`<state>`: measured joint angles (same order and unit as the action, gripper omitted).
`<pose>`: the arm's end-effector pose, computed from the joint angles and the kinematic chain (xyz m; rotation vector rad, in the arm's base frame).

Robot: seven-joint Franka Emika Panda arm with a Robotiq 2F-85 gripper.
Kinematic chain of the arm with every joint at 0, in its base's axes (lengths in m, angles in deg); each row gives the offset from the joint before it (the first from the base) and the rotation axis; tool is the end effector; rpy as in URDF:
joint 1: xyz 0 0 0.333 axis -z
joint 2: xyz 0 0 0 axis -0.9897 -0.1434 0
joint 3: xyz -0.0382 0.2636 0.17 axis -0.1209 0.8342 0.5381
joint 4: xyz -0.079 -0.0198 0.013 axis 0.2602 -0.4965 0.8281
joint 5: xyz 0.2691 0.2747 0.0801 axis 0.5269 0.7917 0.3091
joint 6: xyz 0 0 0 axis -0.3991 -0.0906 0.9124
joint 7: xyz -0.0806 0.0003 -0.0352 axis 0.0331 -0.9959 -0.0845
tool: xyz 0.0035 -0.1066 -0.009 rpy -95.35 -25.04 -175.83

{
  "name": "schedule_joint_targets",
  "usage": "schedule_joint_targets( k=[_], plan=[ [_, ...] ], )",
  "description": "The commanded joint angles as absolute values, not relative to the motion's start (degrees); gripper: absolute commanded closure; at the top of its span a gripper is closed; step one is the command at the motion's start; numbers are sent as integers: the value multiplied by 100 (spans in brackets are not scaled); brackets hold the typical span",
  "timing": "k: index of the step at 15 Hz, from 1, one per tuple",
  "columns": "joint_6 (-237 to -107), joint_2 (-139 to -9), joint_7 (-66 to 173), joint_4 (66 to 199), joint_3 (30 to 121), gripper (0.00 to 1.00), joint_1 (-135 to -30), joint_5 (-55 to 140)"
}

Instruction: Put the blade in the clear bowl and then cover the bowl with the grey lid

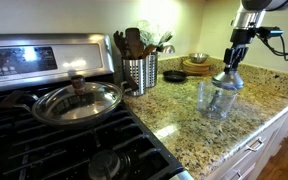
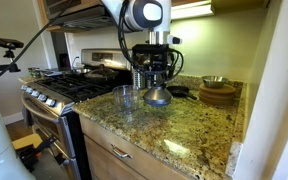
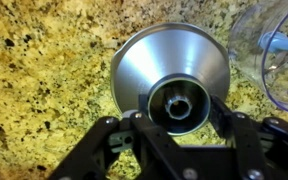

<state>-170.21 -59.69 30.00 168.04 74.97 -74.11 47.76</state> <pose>0.5241 -0.1100 0.3596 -3.1294 -0.1537 -0.0899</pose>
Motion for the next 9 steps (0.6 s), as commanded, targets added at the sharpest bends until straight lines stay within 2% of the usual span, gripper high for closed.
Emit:
schedule_joint_targets(
  k=[1, 9],
  plan=[
    [-16735, -5367, 3423, 17031, 7459, 65, -7505, 4396],
    [-16142, -4607, 3943, 17024, 7657, 65, -7715, 3849]
  ],
)
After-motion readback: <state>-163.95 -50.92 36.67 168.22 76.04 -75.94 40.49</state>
